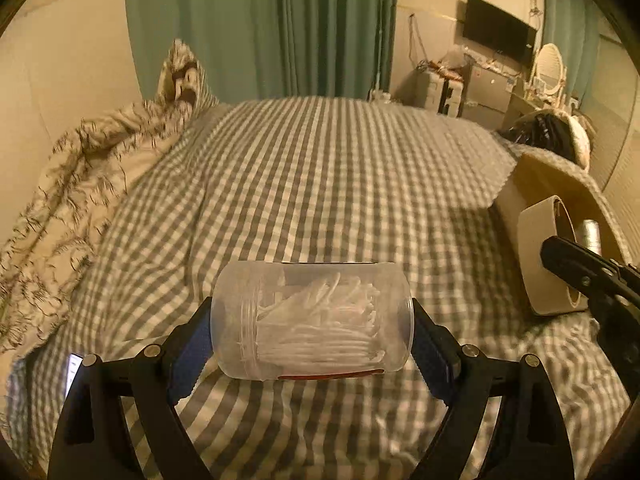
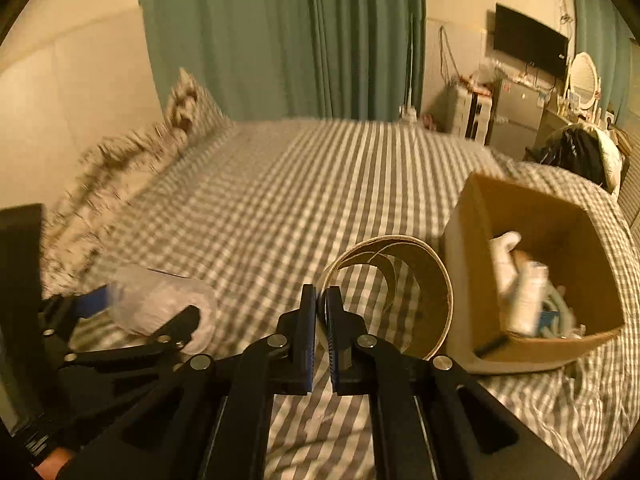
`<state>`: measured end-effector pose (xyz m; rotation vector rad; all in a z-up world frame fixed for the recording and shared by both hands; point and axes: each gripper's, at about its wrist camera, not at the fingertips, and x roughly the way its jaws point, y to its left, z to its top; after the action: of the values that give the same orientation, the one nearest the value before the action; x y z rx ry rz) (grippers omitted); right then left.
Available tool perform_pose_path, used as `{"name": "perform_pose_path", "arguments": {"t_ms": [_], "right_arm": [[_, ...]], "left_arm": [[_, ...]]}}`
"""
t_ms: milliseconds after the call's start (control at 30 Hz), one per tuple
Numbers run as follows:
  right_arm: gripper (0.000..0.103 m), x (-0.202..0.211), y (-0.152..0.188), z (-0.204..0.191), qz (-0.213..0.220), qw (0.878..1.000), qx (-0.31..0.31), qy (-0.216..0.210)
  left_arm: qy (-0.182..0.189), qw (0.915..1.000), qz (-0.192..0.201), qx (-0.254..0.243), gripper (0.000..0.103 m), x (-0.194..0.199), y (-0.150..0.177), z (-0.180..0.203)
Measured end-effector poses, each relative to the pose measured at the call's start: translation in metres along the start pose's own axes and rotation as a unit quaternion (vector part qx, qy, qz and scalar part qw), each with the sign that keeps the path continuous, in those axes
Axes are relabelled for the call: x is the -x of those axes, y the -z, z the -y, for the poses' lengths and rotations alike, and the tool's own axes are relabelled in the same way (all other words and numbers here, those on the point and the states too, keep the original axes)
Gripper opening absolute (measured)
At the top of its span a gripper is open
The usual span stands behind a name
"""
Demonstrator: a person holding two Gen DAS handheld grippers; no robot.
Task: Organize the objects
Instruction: 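Grasp the tan tape roll with the right gripper, then place the swab container in the box while the right gripper places the tape roll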
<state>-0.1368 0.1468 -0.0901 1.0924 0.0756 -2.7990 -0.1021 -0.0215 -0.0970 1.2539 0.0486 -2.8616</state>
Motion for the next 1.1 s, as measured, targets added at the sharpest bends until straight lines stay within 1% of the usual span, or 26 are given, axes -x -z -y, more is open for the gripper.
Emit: {"name": "perform_pose_path", "arguments": {"t_ms": [133,267,300,367,467,500,600,700,800,867,1000,1100], "right_arm": [[0.005,0.044,-0.006,0.011,0.027,0.999,-0.015,-0.011],[0.005,0.083,-0.024,0.033,0.053,0.999,-0.013,-0.004],[0.005,0.096,-0.028,0.04,0.061,0.998,-0.011,-0.003],[0.005,0.123,-0.039,0.059,0.078,0.997,-0.007,0.002],[0.005,0.151,-0.051,0.084,0.096,0.995,-0.01,0.018],[0.005,0.161,-0.056,0.099,0.101,0.994,-0.017,0.024],[0.005,0.173,-0.067,0.125,0.106,0.993,-0.031,0.035],[0.005,0.174,-0.074,0.148,0.105,0.992,-0.032,0.056],[0.005,0.166,-0.079,0.172,0.099,0.992,-0.042,0.065],[0.005,0.154,-0.081,0.189,0.093,0.992,-0.048,0.073],[0.005,0.122,-0.078,0.213,0.074,0.993,-0.061,0.073],[0.005,0.102,-0.072,0.234,0.06,0.993,-0.072,0.074]], "left_arm": [[0.016,0.9995,0.025,-0.007,0.091,0.034,-0.01,0.016],[0.052,0.9973,0.045,-0.026,0.091,0.066,-0.023,0.045],[0.06,0.9961,0.054,-0.034,0.091,0.076,-0.028,0.057],[0.076,0.9943,0.061,-0.044,0.091,0.085,-0.036,0.075],[0.107,0.9911,0.063,-0.048,0.091,0.093,-0.049,0.103],[0.111,0.9905,0.065,-0.05,0.091,0.095,-0.055,0.113],[0.118,0.9873,0.079,-0.071,0.09,0.1,-0.067,0.148],[0.126,0.9824,0.091,-0.104,0.09,0.099,-0.078,0.187],[0.134,0.9788,0.087,-0.128,0.09,0.086,-0.082,0.218],[0.135,0.9777,0.087,-0.136,0.09,0.077,-0.081,0.231],[0.135,0.9762,0.065,-0.156,0.09,0.045,-0.079,0.262],[0.136,0.9758,0.051,-0.164,0.09,0.023,-0.079,0.275]]}}
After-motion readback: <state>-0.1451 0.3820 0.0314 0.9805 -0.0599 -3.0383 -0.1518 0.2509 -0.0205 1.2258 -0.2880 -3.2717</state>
